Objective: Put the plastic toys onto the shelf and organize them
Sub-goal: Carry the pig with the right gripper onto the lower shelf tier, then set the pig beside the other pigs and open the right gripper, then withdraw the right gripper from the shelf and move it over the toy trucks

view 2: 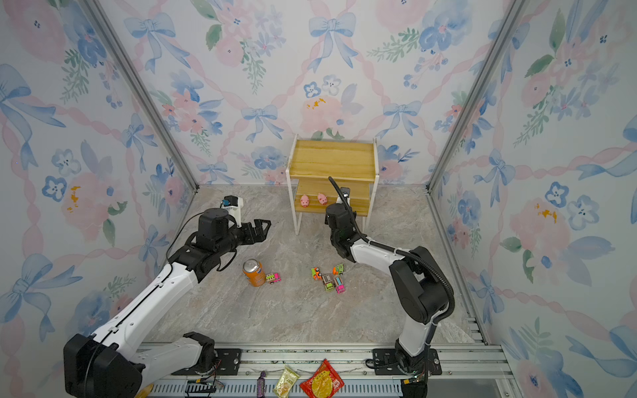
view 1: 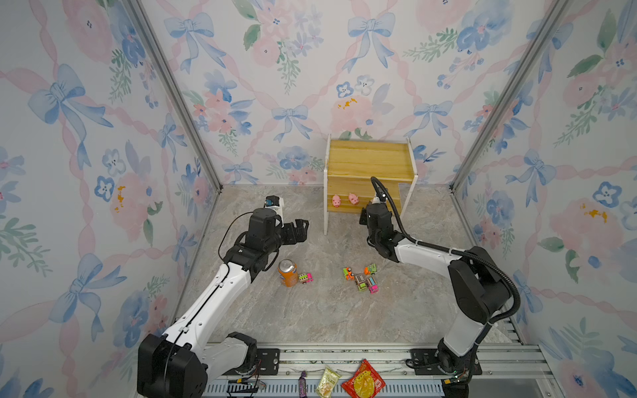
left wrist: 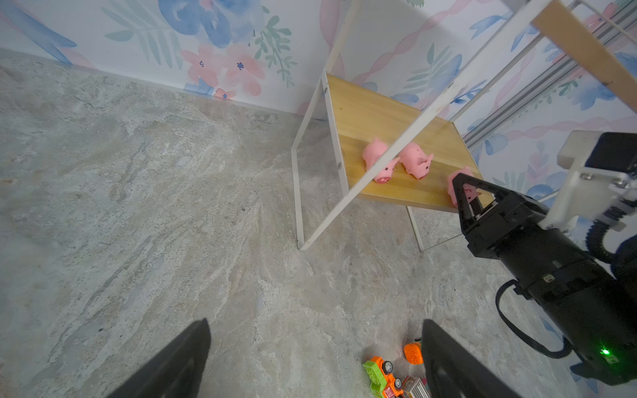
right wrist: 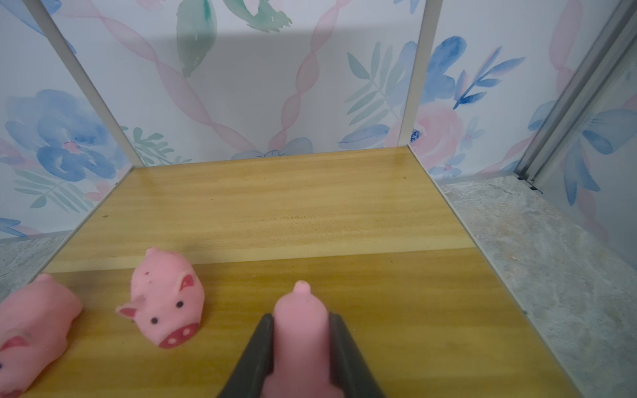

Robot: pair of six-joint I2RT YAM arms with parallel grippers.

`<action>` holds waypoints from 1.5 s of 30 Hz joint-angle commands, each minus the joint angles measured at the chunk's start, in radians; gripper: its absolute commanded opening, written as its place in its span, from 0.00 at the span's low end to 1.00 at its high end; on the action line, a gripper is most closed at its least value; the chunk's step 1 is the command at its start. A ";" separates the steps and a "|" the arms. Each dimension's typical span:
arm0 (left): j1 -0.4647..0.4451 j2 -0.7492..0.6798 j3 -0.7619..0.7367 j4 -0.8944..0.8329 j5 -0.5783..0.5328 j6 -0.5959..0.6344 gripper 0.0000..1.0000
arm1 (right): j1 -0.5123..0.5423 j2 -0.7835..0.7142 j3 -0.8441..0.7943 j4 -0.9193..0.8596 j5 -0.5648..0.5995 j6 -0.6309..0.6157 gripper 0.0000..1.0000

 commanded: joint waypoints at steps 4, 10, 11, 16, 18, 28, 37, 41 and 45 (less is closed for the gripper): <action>-0.004 -0.006 -0.017 0.014 0.001 0.019 0.96 | -0.019 0.029 0.051 0.031 0.035 -0.005 0.29; -0.004 -0.007 -0.017 0.015 0.003 0.020 0.96 | -0.025 0.033 0.055 0.015 0.028 0.015 0.38; -0.005 -0.008 -0.017 0.014 0.003 0.019 0.96 | -0.025 0.028 0.053 0.014 0.025 0.017 0.41; -0.004 -0.007 -0.017 0.014 0.003 0.019 0.96 | -0.025 -0.006 0.050 0.005 -0.003 0.024 0.52; -0.004 -0.007 -0.017 0.014 0.002 0.019 0.96 | -0.020 -0.027 0.045 0.003 -0.014 0.026 0.56; 0.012 -0.010 -0.019 0.019 0.010 0.013 0.97 | 0.005 -0.155 0.000 -0.061 -0.110 0.063 0.69; 0.025 -0.012 -0.021 0.020 0.006 0.007 0.98 | 0.046 -0.289 -0.088 -0.184 -0.201 0.100 0.73; 0.033 -0.008 -0.021 0.020 0.001 0.004 0.98 | 0.099 -0.370 -0.149 -0.245 -0.209 0.084 0.73; 0.048 0.005 -0.021 0.019 0.001 -0.006 0.98 | 0.170 -0.443 -0.180 -0.349 -0.240 0.041 0.73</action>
